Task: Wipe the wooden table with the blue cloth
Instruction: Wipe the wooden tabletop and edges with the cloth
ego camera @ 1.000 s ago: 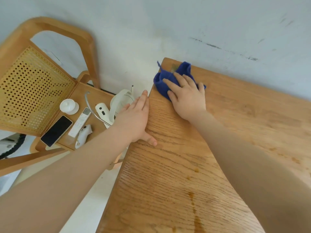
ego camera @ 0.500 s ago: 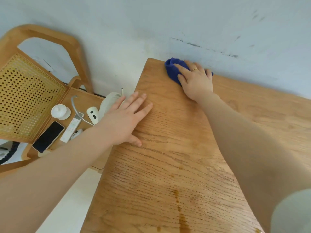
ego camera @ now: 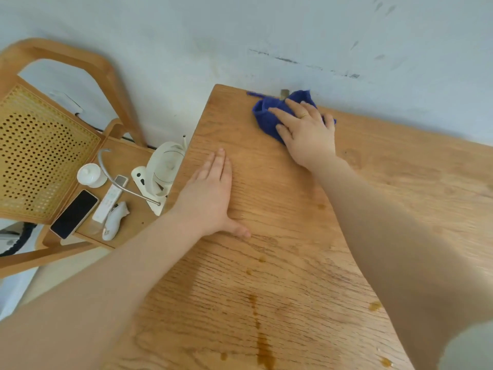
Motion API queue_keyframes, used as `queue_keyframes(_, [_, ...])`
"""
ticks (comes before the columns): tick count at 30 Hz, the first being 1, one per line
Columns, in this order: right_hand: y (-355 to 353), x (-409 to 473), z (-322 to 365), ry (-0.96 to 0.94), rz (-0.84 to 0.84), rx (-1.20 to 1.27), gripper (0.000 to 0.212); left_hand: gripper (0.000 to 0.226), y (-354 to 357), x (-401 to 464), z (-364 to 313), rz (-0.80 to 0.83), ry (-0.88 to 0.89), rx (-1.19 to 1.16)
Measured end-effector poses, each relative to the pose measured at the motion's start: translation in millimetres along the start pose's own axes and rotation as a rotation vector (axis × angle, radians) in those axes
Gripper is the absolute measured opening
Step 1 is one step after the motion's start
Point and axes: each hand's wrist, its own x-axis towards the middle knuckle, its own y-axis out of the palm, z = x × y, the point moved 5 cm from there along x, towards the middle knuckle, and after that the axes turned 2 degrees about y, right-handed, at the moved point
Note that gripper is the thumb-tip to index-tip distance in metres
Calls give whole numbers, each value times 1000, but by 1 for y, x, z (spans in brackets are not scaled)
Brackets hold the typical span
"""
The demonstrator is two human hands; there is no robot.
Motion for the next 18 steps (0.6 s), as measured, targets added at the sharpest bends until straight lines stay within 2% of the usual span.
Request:
queue_keyframes(5, [-4,5,-3,32,27,0,41,146,0,-2,-3,-11,-33,-43])
queue_keyframes(10, [2,-96,26,-259,73,6,50,145,-2,-5,-5,-32,-39,-87])
queue_keyframes(13, [2,-96,22,-321,138,17,54,144,-4,-4,-5,-34,-40,-100])
queue_keyframes(15, [-1,-71,13,-260,77,4,52,144,-4,-3,-5,-28,-40,-99])
queue_keyframes(18, [-3,-24,-8,-67,1,-12,42,145,-1,-1,-2,-30,-31,-98])
